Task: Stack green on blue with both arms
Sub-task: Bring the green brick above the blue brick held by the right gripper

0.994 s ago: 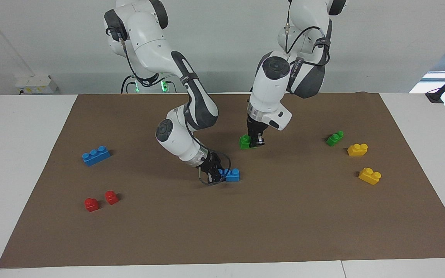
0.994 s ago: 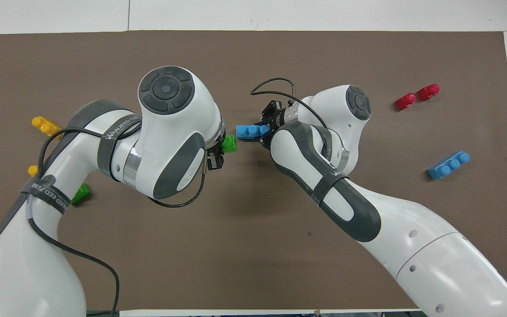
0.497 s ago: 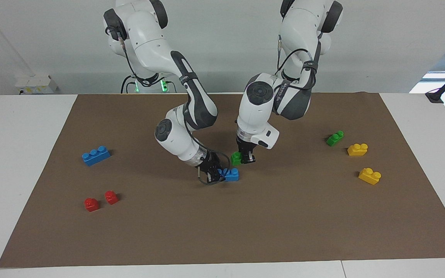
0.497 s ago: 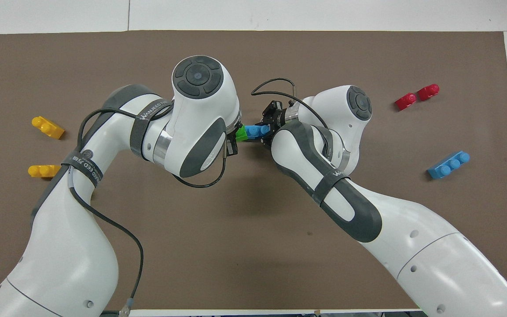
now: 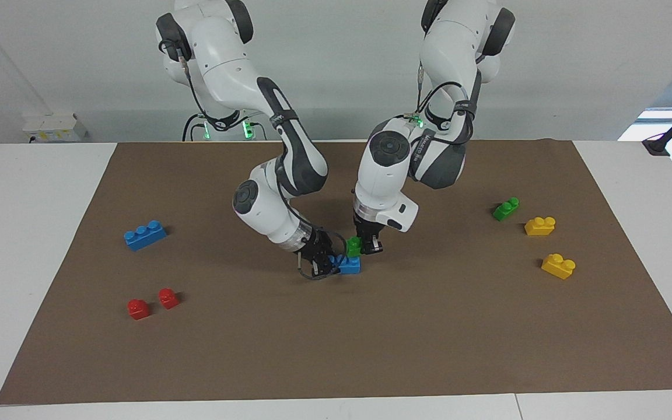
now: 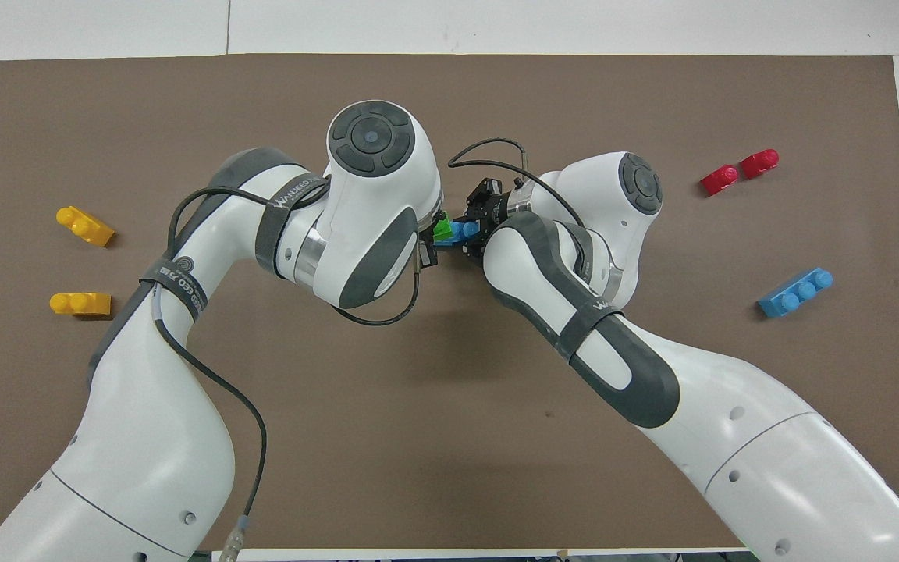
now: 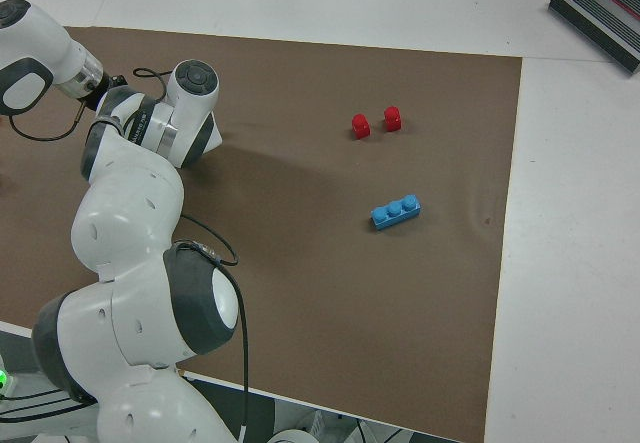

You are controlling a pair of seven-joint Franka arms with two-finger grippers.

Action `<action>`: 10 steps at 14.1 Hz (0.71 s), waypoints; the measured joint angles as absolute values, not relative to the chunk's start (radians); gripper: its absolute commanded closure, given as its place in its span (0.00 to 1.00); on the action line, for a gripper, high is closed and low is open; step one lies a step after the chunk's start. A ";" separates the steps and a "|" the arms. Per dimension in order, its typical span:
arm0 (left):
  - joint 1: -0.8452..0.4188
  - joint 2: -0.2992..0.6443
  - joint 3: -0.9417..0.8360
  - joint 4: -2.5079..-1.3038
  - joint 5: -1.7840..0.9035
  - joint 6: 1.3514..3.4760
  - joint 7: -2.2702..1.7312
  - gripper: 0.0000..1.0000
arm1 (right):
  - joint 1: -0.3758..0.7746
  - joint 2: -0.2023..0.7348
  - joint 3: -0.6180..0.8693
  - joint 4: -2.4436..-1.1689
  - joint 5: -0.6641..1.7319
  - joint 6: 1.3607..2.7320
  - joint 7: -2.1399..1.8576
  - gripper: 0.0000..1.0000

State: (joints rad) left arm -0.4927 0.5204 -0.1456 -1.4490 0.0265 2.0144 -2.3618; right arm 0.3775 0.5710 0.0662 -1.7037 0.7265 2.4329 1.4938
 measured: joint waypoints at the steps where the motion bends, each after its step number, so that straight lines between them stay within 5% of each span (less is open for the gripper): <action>1: -0.499 0.524 -0.145 -1.448 0.033 2.019 -2.368 1.00 | 0.378 0.571 0.066 -1.704 0.727 2.434 1.494 1.00; 10: -0.506 0.537 -0.142 -1.447 0.069 2.057 -2.371 1.00 | 0.378 0.571 0.066 -1.705 0.727 2.435 1.494 1.00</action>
